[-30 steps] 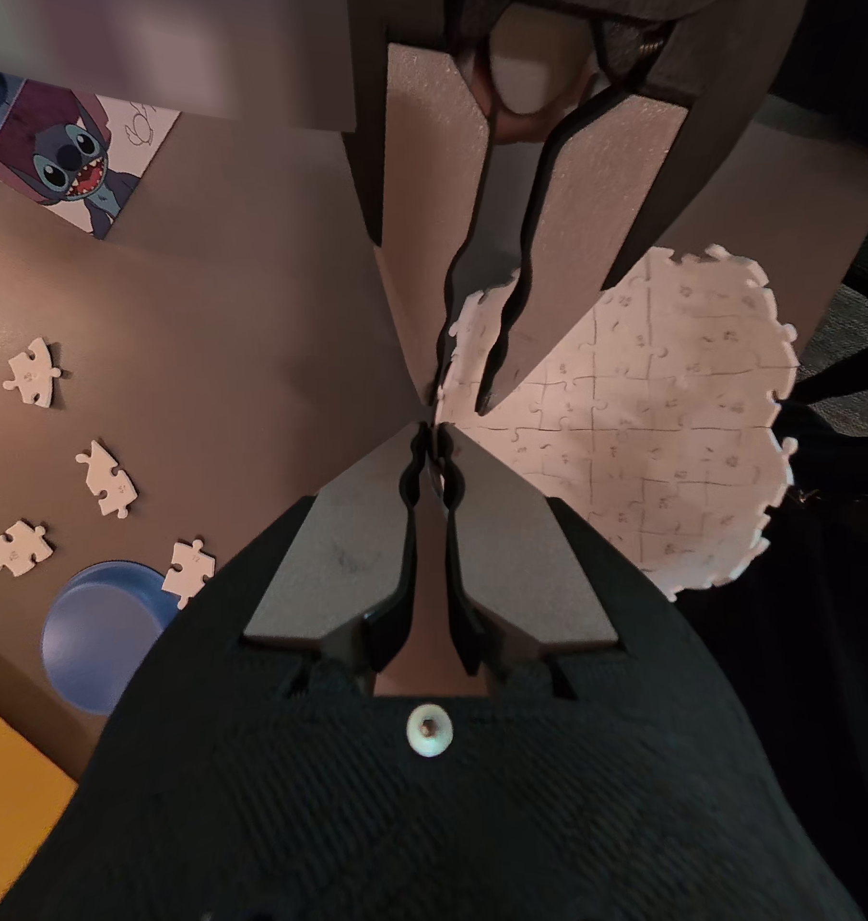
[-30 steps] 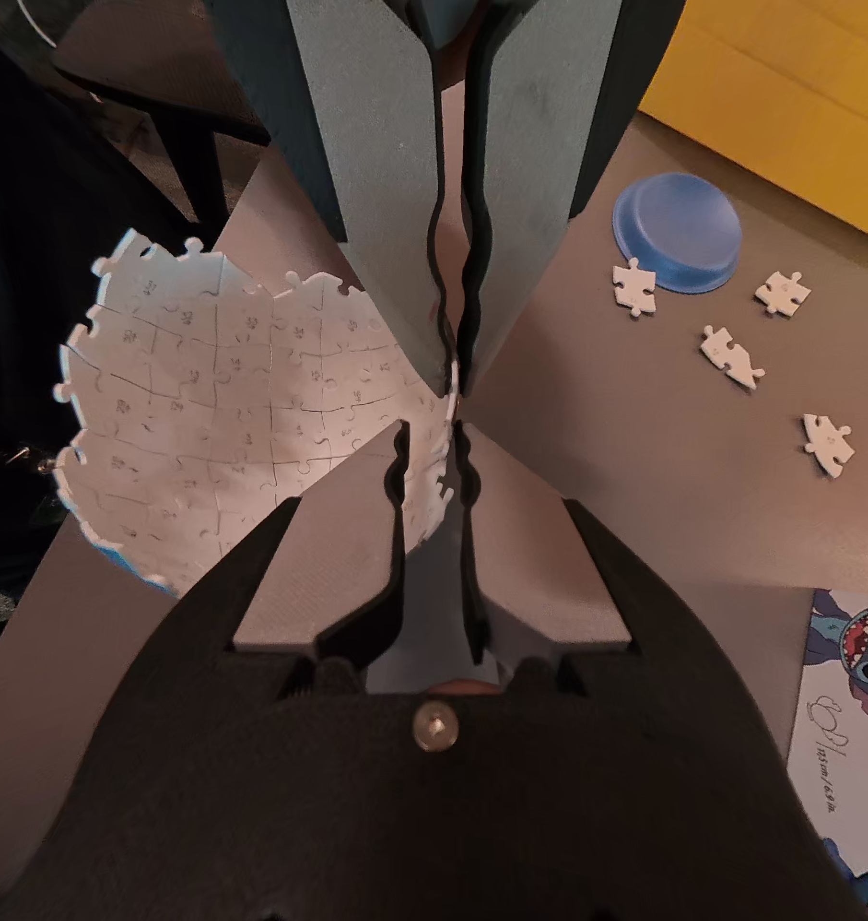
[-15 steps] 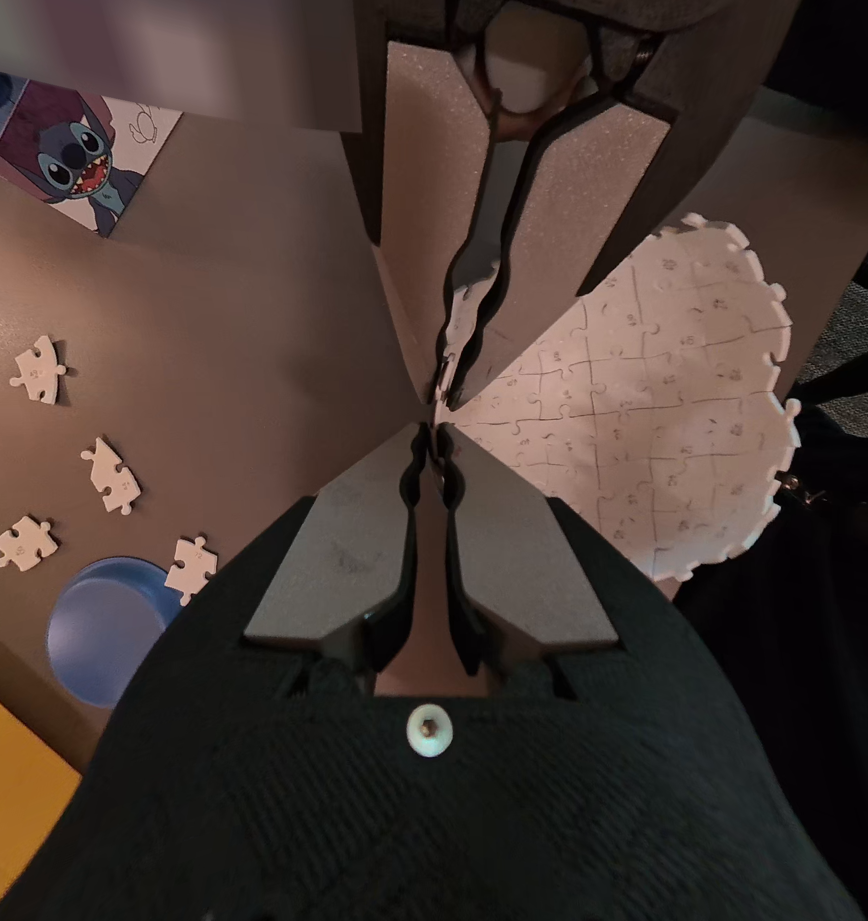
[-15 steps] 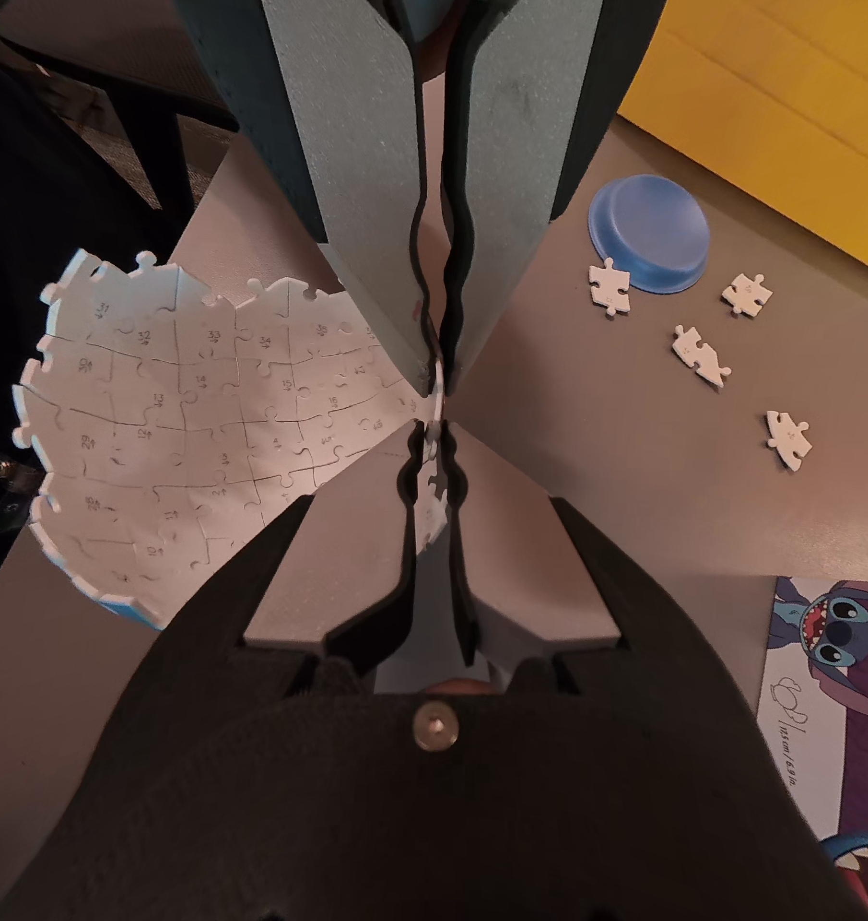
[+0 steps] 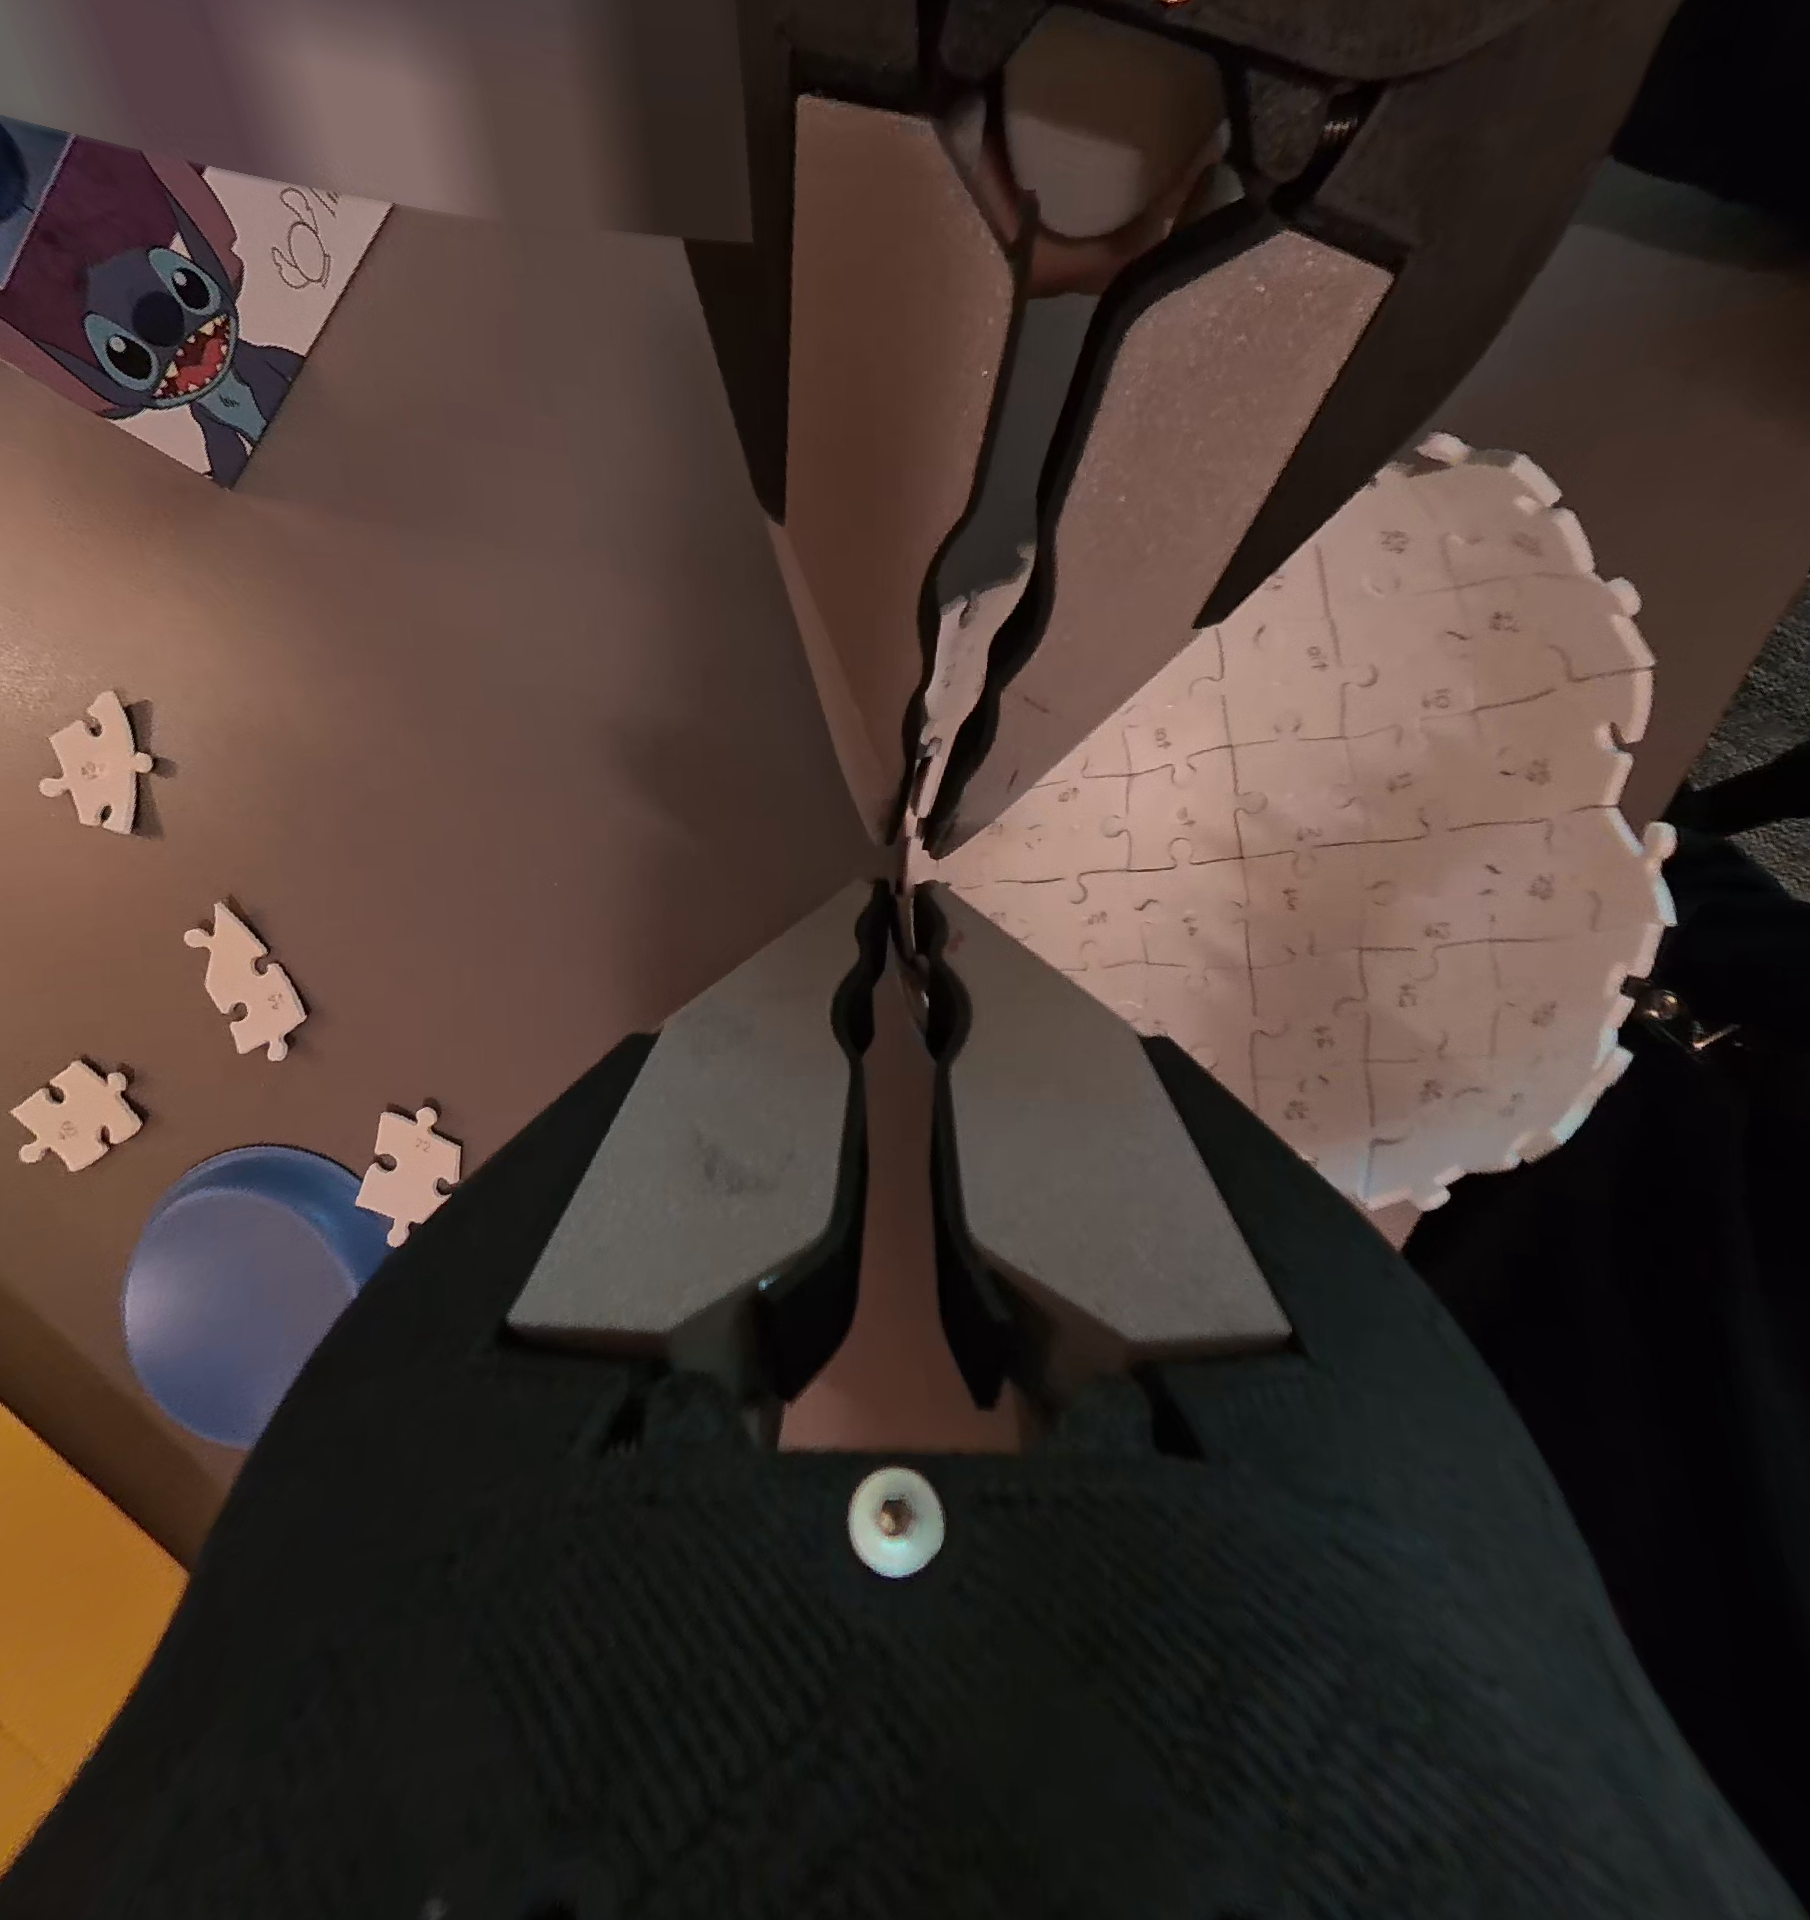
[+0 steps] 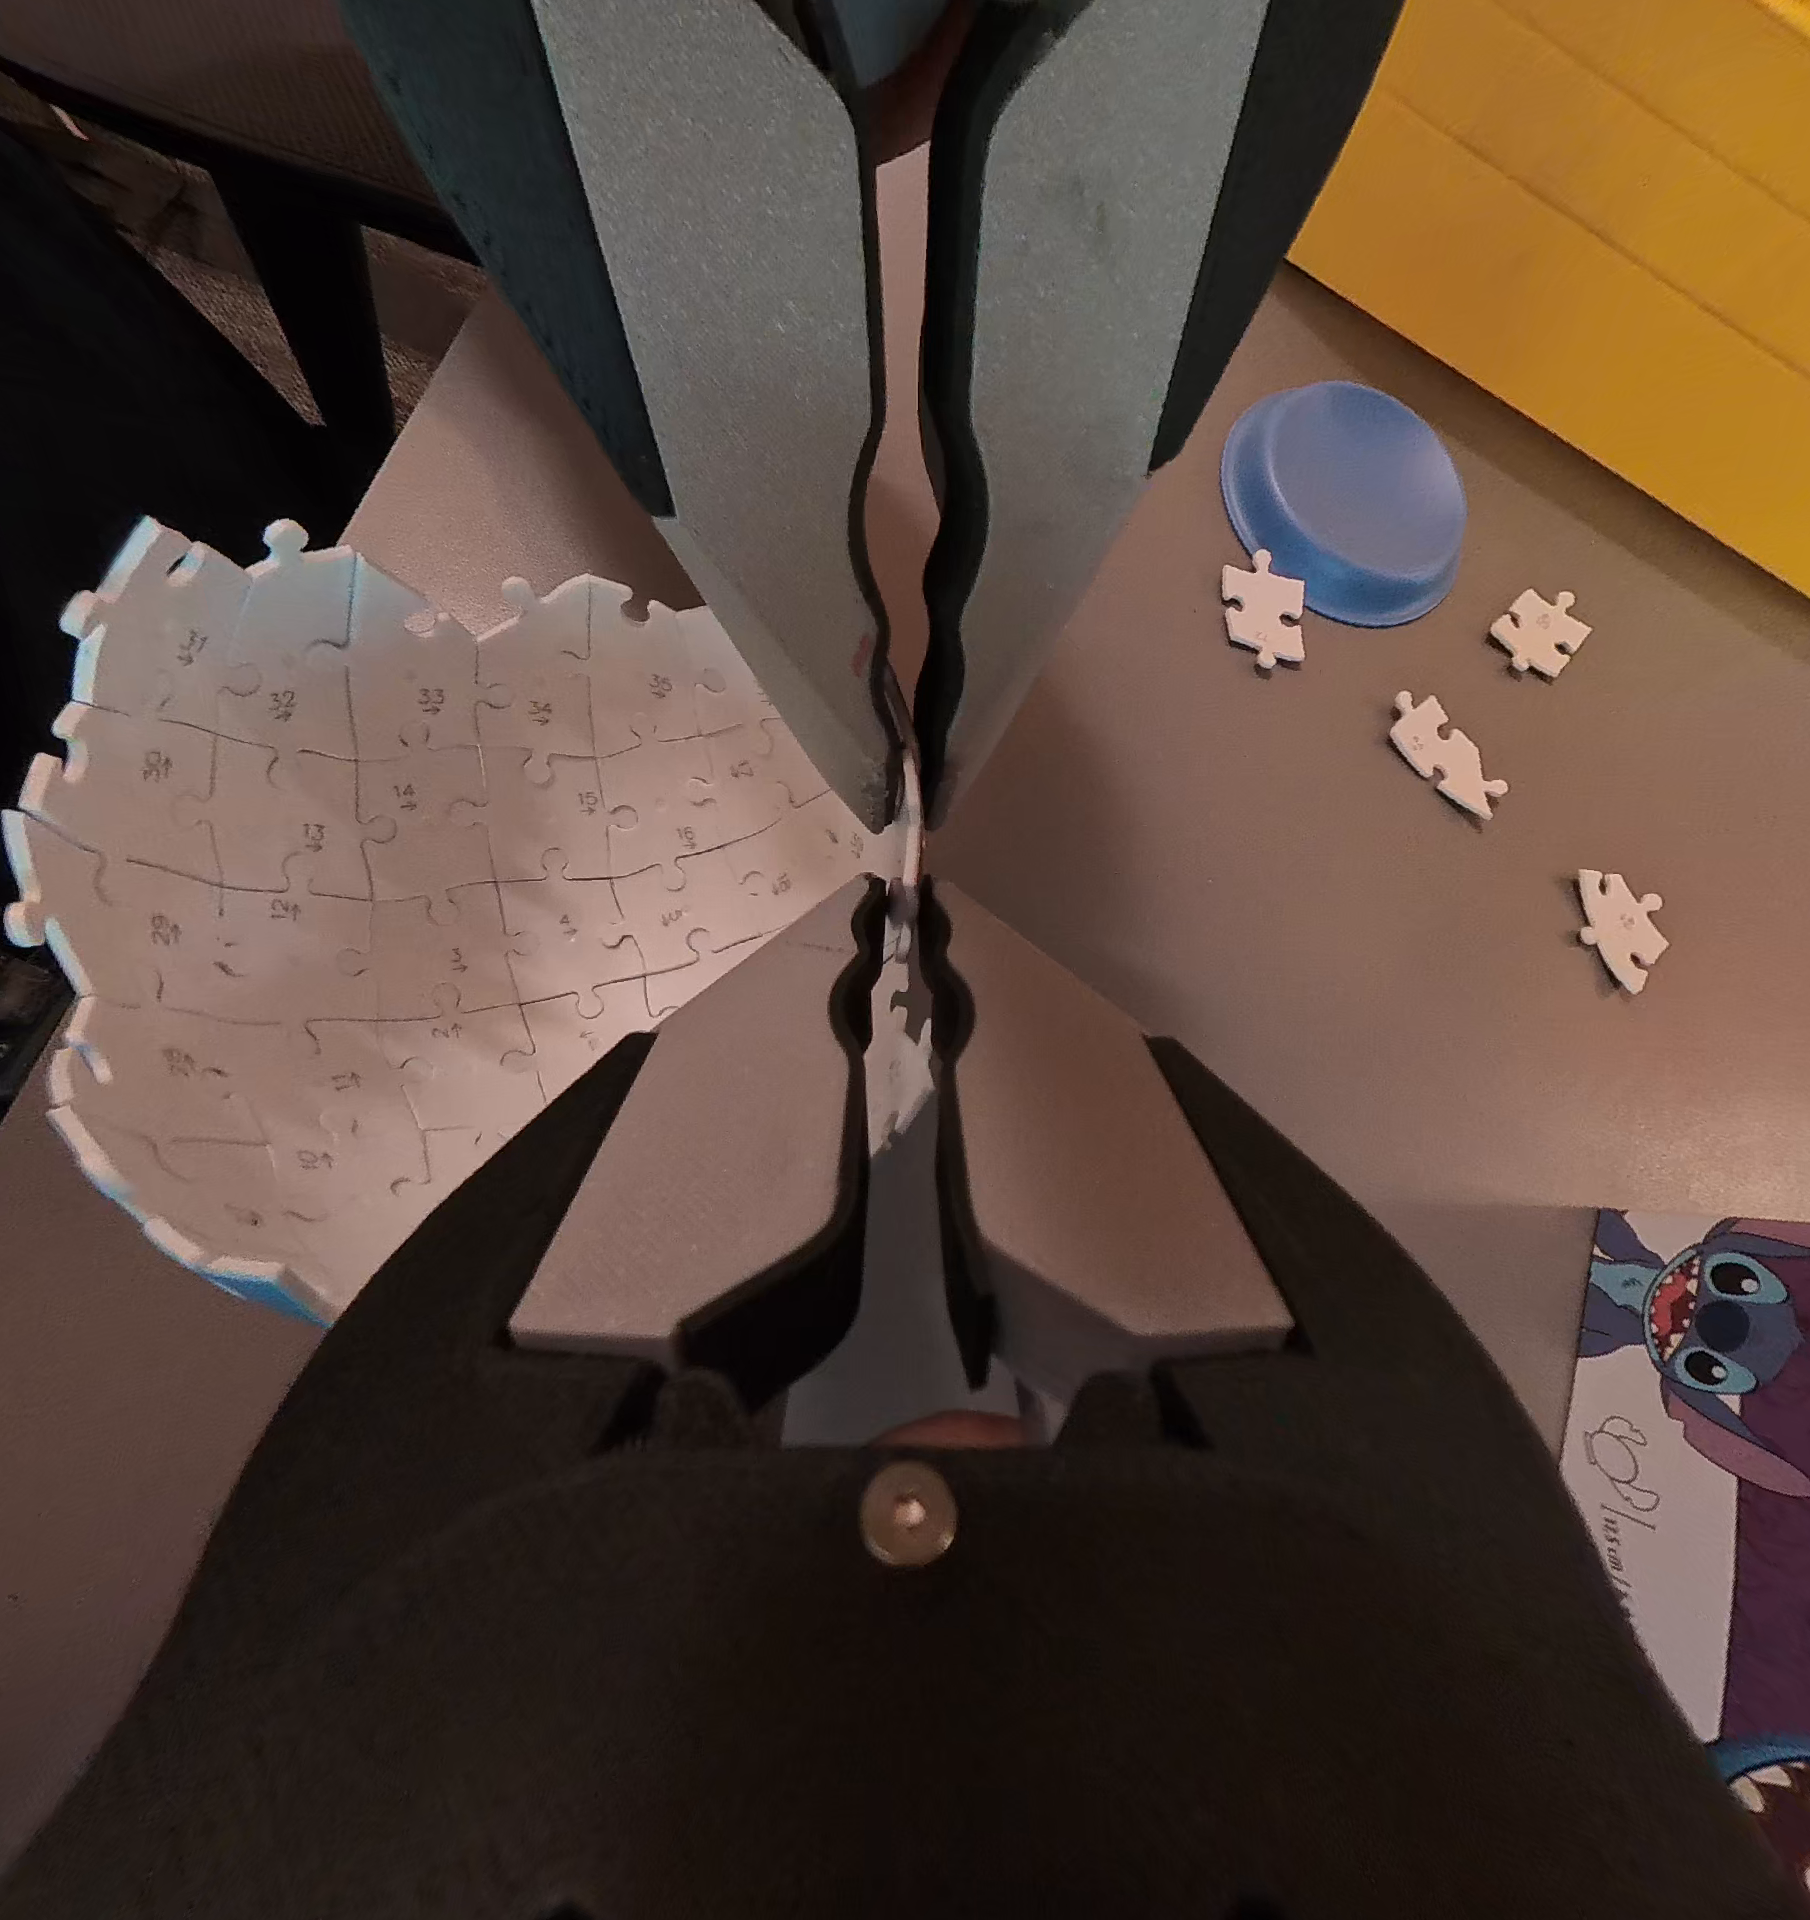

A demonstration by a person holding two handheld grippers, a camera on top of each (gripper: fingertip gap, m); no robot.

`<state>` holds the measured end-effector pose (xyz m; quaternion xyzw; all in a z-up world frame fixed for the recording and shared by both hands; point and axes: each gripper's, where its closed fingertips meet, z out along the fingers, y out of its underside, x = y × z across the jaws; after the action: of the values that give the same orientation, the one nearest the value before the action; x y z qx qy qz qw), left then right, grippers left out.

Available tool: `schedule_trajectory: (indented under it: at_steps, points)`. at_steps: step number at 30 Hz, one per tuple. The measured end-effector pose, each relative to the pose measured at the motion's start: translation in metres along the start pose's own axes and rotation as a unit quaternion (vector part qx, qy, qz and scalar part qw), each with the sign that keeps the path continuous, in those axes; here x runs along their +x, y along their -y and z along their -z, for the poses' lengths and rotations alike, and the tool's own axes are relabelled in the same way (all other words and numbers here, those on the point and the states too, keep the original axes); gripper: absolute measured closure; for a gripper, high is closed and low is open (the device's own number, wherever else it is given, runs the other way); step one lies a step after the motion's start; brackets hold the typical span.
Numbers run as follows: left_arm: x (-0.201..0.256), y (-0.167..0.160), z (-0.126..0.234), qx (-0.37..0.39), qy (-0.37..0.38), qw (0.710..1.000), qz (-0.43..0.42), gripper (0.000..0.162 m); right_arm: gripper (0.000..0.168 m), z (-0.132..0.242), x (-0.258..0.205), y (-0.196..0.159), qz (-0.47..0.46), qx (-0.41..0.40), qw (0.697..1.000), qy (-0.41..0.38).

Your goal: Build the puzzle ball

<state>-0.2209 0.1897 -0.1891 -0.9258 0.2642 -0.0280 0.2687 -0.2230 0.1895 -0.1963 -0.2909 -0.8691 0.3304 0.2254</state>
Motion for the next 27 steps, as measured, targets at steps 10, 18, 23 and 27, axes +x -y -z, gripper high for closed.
schedule_trajectory:
  at_steps: [10, 18, 23, 27]
  points:
    - [0.0030, 0.0000, 0.0000, -0.009, -0.003, 1.000, -0.002, 0.158, 0.167, 0.0002, -0.0011, 0.0013, 0.015, -0.004, 1.000, -0.002]
    - [0.0025, 0.0020, -0.0008, -0.014, 0.008, 1.000, -0.008, 0.157, 0.167, 0.0004, 0.0006, 0.0006, 0.015, -0.009, 1.000, -0.009]
    - [0.0000, 0.0020, -0.0003, -0.008, 0.020, 1.000, -0.011, 0.160, 0.167, 0.0000, 0.0008, 0.0012, 0.003, -0.004, 1.000, -0.006]
    - [-0.0023, 0.0034, 0.0005, 0.003, 0.027, 1.000, -0.009, 0.160, 0.167, 0.0009, 0.0030, 0.0020, 0.007, 0.006, 1.000, -0.016]
